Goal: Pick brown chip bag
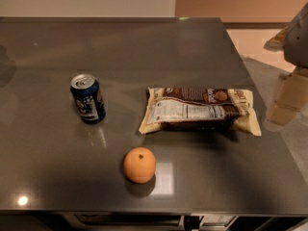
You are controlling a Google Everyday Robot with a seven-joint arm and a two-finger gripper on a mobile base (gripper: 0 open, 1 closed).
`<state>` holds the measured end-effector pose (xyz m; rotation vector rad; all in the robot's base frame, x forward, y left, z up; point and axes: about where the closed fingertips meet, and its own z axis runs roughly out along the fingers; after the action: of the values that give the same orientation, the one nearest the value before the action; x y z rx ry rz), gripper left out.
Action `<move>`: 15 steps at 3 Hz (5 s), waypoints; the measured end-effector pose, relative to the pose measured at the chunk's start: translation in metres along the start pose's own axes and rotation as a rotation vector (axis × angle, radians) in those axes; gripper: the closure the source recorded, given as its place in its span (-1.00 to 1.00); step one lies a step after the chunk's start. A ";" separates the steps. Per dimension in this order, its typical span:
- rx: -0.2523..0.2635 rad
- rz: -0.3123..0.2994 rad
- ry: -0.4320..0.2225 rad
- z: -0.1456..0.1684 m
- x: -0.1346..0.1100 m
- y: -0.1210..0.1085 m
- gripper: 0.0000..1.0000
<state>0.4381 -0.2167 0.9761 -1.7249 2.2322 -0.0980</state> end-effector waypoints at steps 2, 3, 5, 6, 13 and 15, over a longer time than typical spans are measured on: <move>-0.036 0.018 -0.007 0.002 -0.004 -0.008 -1.00; -0.063 0.067 0.006 0.013 -0.010 -0.027 -1.00; -0.086 0.172 0.037 0.041 -0.020 -0.053 -1.00; -0.093 0.154 0.030 0.057 -0.032 -0.040 -1.00; -0.212 0.065 0.045 0.144 -0.072 -0.004 0.27; -0.195 0.055 0.037 0.127 -0.074 -0.010 1.00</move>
Offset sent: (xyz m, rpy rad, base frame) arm 0.0207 0.0015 -0.0008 0.0481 0.1196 -0.0225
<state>0.5001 -0.1310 0.8736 -1.7693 2.3829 0.1048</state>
